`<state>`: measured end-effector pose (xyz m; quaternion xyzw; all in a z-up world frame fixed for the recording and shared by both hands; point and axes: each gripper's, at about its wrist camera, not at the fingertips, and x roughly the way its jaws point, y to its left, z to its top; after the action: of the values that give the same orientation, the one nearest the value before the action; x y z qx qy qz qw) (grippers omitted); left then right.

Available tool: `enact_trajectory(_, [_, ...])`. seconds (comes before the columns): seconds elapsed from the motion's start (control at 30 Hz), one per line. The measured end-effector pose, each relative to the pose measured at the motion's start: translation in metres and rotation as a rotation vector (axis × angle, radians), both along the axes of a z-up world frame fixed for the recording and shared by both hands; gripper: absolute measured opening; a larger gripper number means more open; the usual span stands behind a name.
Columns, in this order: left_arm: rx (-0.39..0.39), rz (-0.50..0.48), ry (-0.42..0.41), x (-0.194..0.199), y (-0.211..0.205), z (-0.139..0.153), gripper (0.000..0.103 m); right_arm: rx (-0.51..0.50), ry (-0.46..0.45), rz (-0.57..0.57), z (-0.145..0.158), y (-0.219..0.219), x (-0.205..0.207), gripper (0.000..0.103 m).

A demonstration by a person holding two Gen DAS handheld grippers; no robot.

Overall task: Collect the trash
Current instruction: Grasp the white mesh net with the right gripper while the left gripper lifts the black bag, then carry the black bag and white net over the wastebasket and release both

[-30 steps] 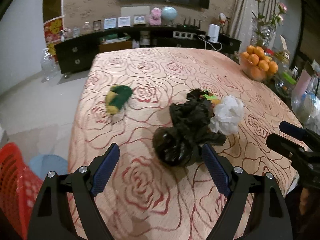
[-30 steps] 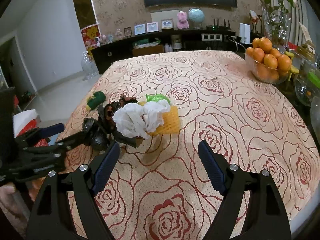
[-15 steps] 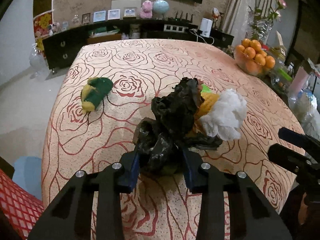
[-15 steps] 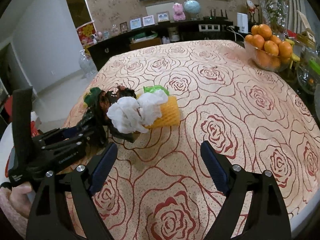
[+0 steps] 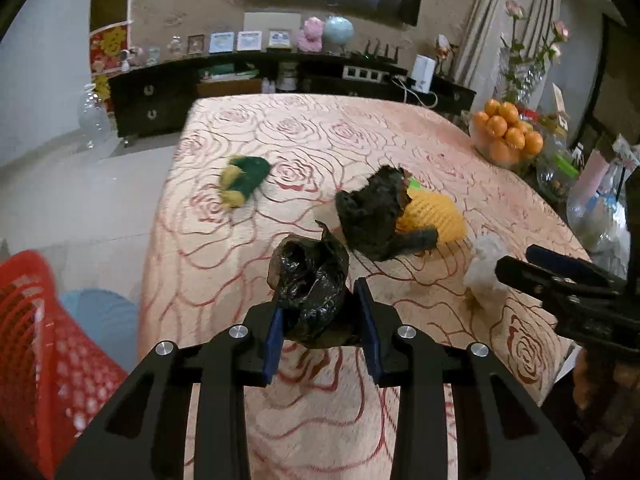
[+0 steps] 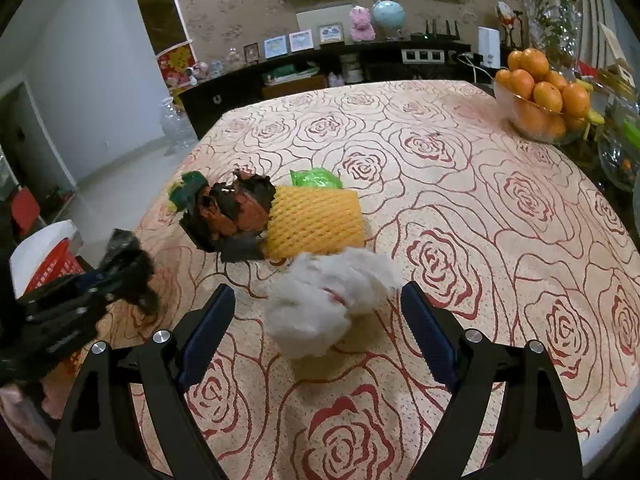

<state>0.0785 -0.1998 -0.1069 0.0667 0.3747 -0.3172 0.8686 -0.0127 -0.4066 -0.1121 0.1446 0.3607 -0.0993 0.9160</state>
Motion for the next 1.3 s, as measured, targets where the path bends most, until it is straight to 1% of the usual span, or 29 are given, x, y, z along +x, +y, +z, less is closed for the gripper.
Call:
enact_trajectory(0.1, [-0.013,0.024,-0.004,-0.007,0.014,0.007,0.031,-0.001,0.009,0.002,-0.003,0.000,0.003,0.083])
enact_trajectory(0.2, [-0.022,0.044,-0.007,-0.011,0.025,0.010,0.031,-0.040,0.030,-0.028,-0.007,-0.002,0.007,0.084])
enact_trajectory(0.27, [-0.024,0.051,-0.008,-0.012,0.029,0.011,0.031,-0.047,0.037,-0.046,-0.009,-0.006,0.009,0.084])
enact_trajectory(0.43, [-0.031,0.064,0.001,-0.010,0.034,0.011,0.031,-0.059,0.038,-0.074,-0.014,-0.011,0.018,0.085])
enact_trajectory(0.7, [-0.035,0.073,0.001,-0.010,0.039,0.011,0.031,-0.063,0.064,-0.062,-0.032,-0.010,0.039,0.085])
enact_trajectory(0.73, [-0.037,0.076,0.001,-0.009,0.040,0.012,0.031,-0.065,0.066,-0.063,-0.032,-0.009,0.040,0.084])
enact_trajectory(0.8, [-0.042,0.084,0.001,-0.008,0.043,0.012,0.031,-0.057,0.067,-0.055,-0.032,-0.009,0.039,0.074])
enact_trajectory(0.83, [-0.045,0.088,0.003,-0.007,0.044,0.012,0.031,-0.051,0.062,-0.051,-0.031,-0.009,0.039,0.072])
enact_trajectory(0.9, [-0.048,0.094,0.005,-0.006,0.045,0.012,0.031,-0.053,0.062,-0.042,-0.030,-0.008,0.039,0.060])
enact_trajectory(1.0, [-0.048,0.094,0.004,-0.007,0.045,0.012,0.031,-0.056,0.073,-0.022,-0.031,-0.005,0.039,0.052])
enact_trajectory(1.1, [-0.046,0.090,-0.001,-0.007,0.044,0.012,0.031,-0.062,0.067,-0.014,-0.028,-0.003,0.037,0.047])
enact_trajectory(1.3, [-0.049,0.107,0.000,-0.006,0.046,0.013,0.031,-0.038,0.005,-0.020,-0.014,-0.004,0.024,0.046])
